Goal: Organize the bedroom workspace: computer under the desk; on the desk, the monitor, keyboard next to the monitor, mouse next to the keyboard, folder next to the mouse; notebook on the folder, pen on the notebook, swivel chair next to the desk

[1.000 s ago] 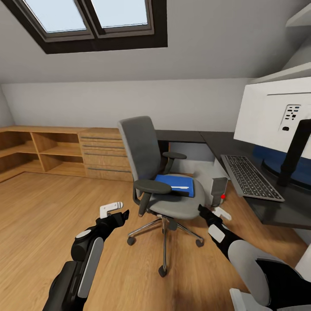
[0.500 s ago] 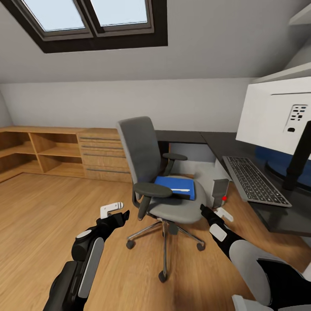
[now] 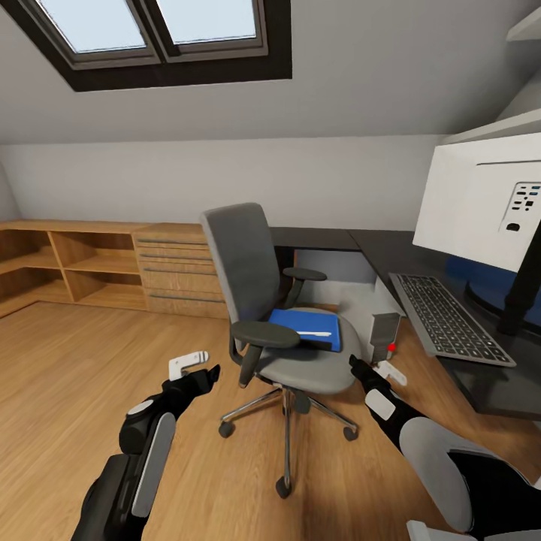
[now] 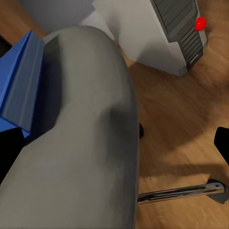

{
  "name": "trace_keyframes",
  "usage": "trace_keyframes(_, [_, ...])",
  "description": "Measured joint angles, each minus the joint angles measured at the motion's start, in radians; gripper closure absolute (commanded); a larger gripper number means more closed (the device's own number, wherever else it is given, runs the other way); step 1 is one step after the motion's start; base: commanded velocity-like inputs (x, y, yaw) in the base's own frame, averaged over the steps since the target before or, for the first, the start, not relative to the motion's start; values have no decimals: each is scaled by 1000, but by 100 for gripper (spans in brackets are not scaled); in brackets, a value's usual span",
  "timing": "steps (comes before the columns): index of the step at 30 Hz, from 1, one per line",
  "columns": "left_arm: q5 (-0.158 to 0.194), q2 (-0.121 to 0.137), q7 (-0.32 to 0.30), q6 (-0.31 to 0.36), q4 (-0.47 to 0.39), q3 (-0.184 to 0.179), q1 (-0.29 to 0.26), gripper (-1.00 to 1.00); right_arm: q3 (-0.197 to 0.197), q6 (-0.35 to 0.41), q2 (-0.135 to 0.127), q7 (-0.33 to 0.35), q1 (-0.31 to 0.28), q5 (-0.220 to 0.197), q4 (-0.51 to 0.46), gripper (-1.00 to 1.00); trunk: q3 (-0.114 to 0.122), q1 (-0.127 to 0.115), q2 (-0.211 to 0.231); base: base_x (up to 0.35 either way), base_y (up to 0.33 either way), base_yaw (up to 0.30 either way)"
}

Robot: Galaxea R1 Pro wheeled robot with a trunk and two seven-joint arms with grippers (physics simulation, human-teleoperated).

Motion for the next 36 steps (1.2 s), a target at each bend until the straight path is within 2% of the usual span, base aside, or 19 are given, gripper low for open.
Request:
trace_keyframes(3, [25, 1, -3, -9, -43, 25, 18, -100, -1, 0, -10, 0, 0, 0, 0, -100, 0, 0, 0, 0, 0, 0])
trace_keyframes(6, [31, 1, -5, -65, -53, 31, 62, -100, -1, -1, -17, -1, 0, -1, 0, -100, 0, 0, 0, 0, 0, 0])
trace_keyframes(7, [32, 1, -5, -107, -55, 32, 82, -100, -1, -1, -20, -1, 0, -1, 0, -100, 0, 0, 0, 0, 0, 0])
trace_keyframes(8, [34, 1, -5, -186, -57, 31, 113, -100, -2, -1, -23, -1, 1, -1, -1, -100, 0, 0, 0, 0, 0, 0])
trace_keyframes(9, [35, 1, -4, -294, -58, 25, 153, -100, -2, -1, -26, -1, 0, -1, -1, -100, 0, 0, 0, 0, 0, 0])
trace_keyframes(10, [35, 1, -4, -336, -58, 20, 171, -100, -1, -1, -26, -1, 0, -2, -1, -100, 0, 0, 0, 0, 0, 0])
trace_keyframes(13, [35, 1, -4, -395, -58, 11, 196, -100, -1, -1, -27, -1, 0, -2, -2, -100, 0, 0, 0, 0, 0, 0])
trace_keyframes(36, [34, 1, 0, -407, -58, 7, 203, -100, -12, 1, -28, -5, 0, -5, -1, -100, 0, 0, 0, 86, 0, 0])
